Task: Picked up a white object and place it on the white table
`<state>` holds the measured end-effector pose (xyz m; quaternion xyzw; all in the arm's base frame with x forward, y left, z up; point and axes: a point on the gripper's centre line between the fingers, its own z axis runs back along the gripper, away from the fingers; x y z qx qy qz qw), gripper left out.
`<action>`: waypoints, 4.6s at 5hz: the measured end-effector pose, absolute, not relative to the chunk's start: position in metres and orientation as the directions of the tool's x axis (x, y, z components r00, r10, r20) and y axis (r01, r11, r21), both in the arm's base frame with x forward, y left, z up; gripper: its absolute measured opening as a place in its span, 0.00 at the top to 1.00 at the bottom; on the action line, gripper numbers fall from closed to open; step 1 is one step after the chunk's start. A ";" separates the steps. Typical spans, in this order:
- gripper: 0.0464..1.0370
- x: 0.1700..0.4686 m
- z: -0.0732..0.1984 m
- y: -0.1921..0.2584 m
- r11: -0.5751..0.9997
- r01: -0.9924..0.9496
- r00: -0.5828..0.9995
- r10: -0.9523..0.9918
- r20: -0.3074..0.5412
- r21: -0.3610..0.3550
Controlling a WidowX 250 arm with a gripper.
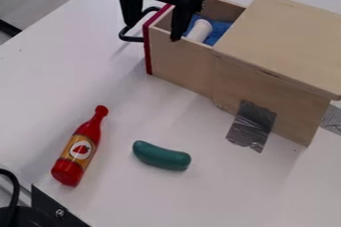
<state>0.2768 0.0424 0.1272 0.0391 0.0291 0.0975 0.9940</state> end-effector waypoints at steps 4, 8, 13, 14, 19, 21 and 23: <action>0.04 0.297 0.104 0.051 0.978 -0.166 0.980 0.178 -0.093 0.126; 0.04 0.344 0.100 0.058 0.983 -0.122 0.988 0.134 -0.080 0.136; 0.04 0.355 0.096 0.036 0.990 -0.094 0.993 0.101 -0.053 0.108; 0.04 0.349 0.084 0.042 0.989 -0.081 0.994 0.089 -0.059 0.121; 0.04 0.366 0.050 0.058 0.992 -0.062 0.998 0.065 -0.025 0.107; 0.07 0.386 0.044 0.061 0.991 -0.063 0.998 0.064 -0.004 0.117; 0.57 0.381 0.046 0.059 0.992 -0.068 0.997 0.070 -0.013 0.103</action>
